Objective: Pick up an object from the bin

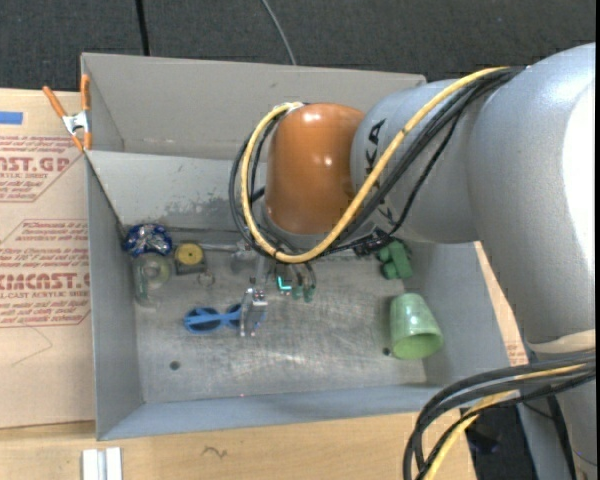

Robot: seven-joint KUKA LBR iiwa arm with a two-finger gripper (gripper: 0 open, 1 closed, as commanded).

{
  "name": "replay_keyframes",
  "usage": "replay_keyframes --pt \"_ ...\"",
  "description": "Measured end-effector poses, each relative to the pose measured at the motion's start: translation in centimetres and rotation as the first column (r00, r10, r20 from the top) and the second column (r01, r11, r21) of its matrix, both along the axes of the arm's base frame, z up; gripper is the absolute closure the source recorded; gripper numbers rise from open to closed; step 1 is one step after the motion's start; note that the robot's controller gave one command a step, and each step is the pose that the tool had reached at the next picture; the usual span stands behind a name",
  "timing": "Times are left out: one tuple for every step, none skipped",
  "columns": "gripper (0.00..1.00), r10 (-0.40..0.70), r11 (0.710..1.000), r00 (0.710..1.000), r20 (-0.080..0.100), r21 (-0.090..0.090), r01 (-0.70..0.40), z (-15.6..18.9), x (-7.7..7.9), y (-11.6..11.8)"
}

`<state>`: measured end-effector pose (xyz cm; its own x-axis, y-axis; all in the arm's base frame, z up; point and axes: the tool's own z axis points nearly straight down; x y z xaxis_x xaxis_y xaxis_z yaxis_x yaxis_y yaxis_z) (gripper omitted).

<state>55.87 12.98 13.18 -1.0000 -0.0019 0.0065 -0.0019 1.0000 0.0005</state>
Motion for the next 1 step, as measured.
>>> replay_keyframes --pt "0.00 0.059 0.998 0.998 0.014 0.001 -0.059 -6.18 -0.16 -0.10"
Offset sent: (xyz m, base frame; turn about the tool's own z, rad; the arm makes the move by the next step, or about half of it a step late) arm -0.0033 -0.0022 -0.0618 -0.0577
